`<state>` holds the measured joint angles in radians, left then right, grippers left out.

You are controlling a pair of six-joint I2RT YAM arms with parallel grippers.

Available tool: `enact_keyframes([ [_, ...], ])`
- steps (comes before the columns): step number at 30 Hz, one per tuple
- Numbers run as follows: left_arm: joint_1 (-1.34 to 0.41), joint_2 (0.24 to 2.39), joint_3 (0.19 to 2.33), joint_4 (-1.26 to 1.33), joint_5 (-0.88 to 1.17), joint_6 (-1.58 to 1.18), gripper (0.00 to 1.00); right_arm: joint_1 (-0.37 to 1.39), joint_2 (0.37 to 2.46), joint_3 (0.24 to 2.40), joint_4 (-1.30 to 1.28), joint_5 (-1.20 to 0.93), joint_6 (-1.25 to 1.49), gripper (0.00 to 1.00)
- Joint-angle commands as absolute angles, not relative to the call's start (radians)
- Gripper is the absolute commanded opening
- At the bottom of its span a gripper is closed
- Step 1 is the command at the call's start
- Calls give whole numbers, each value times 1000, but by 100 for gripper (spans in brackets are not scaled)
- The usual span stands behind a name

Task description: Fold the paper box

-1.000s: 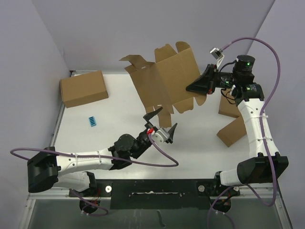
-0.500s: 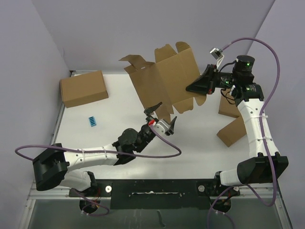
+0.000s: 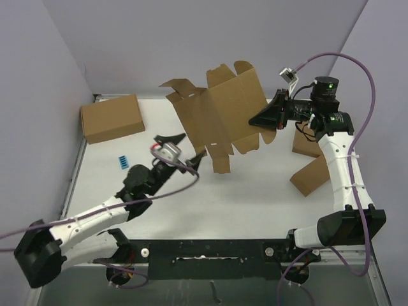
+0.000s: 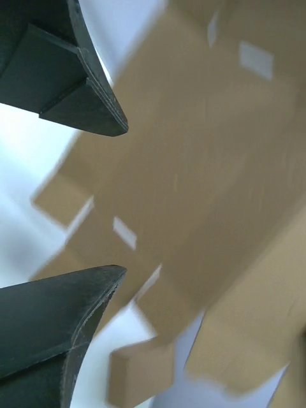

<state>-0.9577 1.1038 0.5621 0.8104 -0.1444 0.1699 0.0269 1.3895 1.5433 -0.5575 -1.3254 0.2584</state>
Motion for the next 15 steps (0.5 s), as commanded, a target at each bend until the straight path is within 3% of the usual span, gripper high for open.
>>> enact_keyframes([
  [1,-666,846,552,661,109,-217,84,31,1339,1605,-655,-1321,97,0],
  [8,-172,815,627,416,391,-683,82,34,1333,1632,-743,-1319,-12,0],
  [12,63,946,531,687,575,-1044,65,35,1326,1644,-771,-1316,-35,0],
  [15,118,1059,501,884,660,-1162,56,37,1324,1643,-766,-1319,-29,0],
])
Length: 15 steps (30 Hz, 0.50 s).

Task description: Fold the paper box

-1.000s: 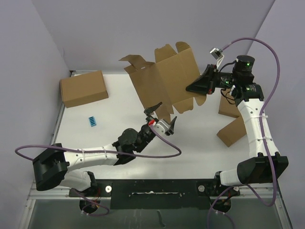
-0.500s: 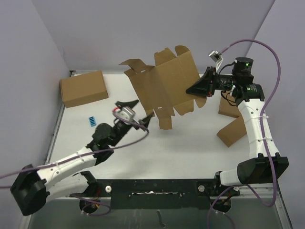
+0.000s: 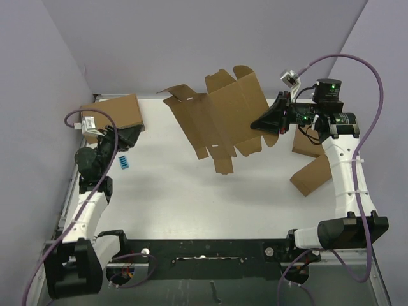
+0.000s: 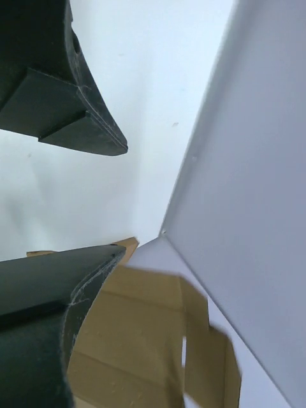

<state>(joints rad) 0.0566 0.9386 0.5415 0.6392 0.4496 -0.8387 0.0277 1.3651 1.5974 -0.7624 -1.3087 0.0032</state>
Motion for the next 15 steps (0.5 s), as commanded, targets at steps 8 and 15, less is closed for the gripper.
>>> enact_keyframes([
  [8,9,1159,497,1077,655,-1063,77,37,1331,1625,-703,-1358,45,0],
  [15,-49,1203,623,1044,668,-854,90,36,1326,1610,-670,-1382,77,0],
])
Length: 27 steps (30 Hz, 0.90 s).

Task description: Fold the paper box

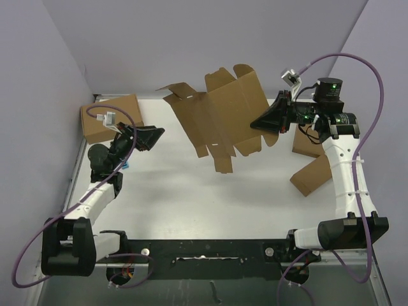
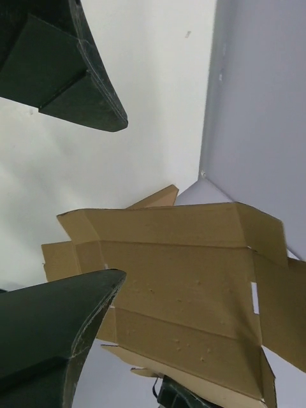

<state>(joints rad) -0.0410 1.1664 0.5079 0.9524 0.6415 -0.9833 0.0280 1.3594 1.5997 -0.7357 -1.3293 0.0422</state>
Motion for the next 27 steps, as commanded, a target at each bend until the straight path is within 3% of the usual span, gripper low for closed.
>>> enact_keyframes([
  [1,-49,1221,639,1046,670,-842,90,37,1325,1607,-664,-1387,83,0],
  [7,-61,1367,744,1185,738,-879,90,36,1309,1590,-623,-1406,125,0],
  [14,-112,1411,863,1112,759,-847,89,37,1308,1583,-608,-1411,138,0],
  [19,-112,1444,886,1170,740,-902,77,37,1308,1582,-606,-1411,140,0],
  [22,-112,1462,908,1184,732,-938,59,37,1308,1582,-606,-1410,140,0],
  [27,-110,1476,919,1204,716,-984,43,35,1310,1580,-607,-1407,134,0],
])
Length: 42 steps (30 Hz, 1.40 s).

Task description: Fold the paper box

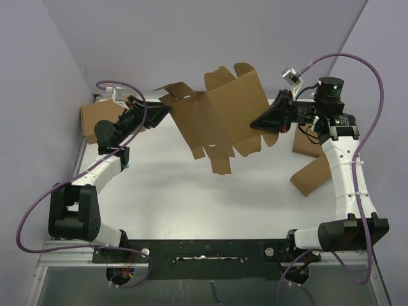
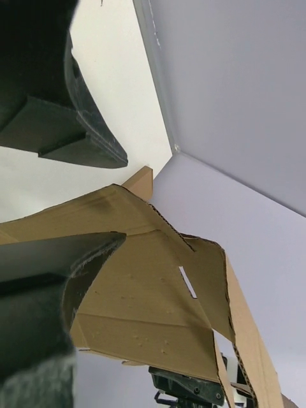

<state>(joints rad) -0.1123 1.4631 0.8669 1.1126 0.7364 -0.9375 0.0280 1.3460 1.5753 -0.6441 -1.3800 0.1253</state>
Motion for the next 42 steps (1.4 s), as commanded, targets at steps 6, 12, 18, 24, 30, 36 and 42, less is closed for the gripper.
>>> enact_keyframes([
  [6,-110,1478,922,1229,705,-1035,37,35,1314,1580,-613,-1404,127,0],
  [12,-110,1485,931,1245,708,-1069,40,34,1315,1582,-615,-1402,126,0],
  [18,-109,1485,927,1252,700,-1073,24,31,1315,1583,-616,-1402,126,0],
  [24,-109,1483,907,1263,685,-1111,8,30,1321,1583,-619,-1399,121,0],
  [30,-110,1478,836,1361,607,-1198,8,19,1319,1582,-623,-1372,121,0],
  [36,-116,1442,799,1360,526,-1239,7,16,1323,1577,-611,-1351,128,0],
  [42,-148,1389,797,1288,557,-1180,39,15,1334,1570,-564,-1376,174,0],
])
